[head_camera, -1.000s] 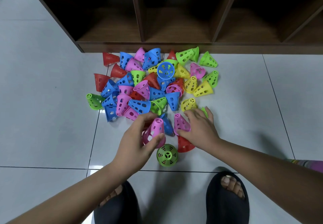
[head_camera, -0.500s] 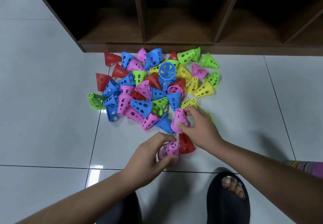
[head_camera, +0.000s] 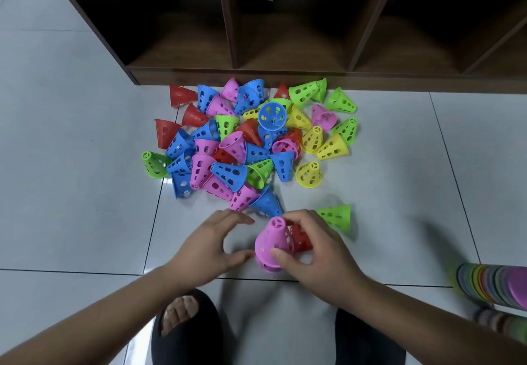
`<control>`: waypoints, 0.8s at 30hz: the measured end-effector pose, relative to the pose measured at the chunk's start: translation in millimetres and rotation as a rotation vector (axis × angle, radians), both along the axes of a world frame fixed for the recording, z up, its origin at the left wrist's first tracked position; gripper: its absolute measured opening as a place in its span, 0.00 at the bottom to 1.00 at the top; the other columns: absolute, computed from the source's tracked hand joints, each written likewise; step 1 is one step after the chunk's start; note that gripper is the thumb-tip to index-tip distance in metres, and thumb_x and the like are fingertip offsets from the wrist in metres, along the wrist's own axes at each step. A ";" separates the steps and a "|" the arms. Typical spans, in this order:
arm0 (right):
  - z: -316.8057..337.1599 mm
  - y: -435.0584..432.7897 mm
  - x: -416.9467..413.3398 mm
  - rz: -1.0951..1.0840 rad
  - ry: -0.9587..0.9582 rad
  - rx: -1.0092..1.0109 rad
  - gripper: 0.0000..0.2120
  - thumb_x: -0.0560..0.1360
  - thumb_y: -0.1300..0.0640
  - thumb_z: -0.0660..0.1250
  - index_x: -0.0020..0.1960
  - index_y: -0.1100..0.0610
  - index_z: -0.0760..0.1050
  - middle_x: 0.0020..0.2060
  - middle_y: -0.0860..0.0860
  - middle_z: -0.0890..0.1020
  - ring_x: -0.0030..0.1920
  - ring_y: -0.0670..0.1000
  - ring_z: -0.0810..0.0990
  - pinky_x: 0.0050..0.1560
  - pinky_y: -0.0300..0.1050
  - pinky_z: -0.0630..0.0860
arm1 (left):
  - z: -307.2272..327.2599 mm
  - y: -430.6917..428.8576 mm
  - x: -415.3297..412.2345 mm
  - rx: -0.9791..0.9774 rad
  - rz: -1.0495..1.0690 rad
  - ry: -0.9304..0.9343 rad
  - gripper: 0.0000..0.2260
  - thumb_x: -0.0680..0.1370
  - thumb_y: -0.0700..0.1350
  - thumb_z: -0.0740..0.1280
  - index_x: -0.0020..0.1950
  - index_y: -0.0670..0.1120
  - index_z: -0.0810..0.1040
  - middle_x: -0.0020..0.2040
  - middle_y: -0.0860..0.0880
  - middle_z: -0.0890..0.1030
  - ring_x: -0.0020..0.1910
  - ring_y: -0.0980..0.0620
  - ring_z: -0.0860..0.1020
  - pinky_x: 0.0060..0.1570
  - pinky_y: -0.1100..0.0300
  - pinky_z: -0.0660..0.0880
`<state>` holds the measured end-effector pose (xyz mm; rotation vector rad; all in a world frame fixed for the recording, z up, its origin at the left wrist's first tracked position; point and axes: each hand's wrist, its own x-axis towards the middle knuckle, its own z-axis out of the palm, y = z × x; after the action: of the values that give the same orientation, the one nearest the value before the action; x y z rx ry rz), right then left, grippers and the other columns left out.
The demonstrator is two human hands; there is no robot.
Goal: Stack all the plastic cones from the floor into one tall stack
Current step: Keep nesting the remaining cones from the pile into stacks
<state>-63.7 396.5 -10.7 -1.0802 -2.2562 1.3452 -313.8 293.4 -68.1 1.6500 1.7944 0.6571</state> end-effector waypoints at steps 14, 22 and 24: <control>-32.9 37.7 29.5 0.042 -0.078 0.173 0.08 0.81 0.49 0.69 0.59 0.48 0.78 0.55 0.39 0.79 0.61 0.48 0.77 0.63 0.55 0.74 | -17.9 70.5 -70.7 0.075 0.224 0.325 0.35 0.73 0.46 0.81 0.77 0.51 0.72 0.74 0.48 0.73 0.69 0.42 0.73 0.66 0.42 0.75; -49.5 35.7 27.2 0.059 -0.197 0.292 0.07 0.84 0.52 0.66 0.62 0.48 0.77 0.59 0.40 0.77 0.62 0.48 0.76 0.64 0.50 0.71 | -24.9 83.1 -82.9 0.010 0.168 0.412 0.29 0.76 0.50 0.79 0.76 0.54 0.73 0.73 0.51 0.77 0.70 0.41 0.73 0.62 0.40 0.73; -63.4 43.0 33.2 0.037 -0.358 0.372 0.12 0.80 0.51 0.68 0.64 0.49 0.76 0.61 0.44 0.76 0.62 0.51 0.76 0.62 0.51 0.72 | -24.3 82.9 -81.5 0.024 0.158 0.457 0.27 0.76 0.50 0.79 0.73 0.53 0.76 0.71 0.52 0.78 0.68 0.42 0.74 0.58 0.43 0.71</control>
<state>-30.5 439.5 -74.1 -1.2190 -2.6500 0.7360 -395.3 376.3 -92.4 1.7914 2.2628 0.3865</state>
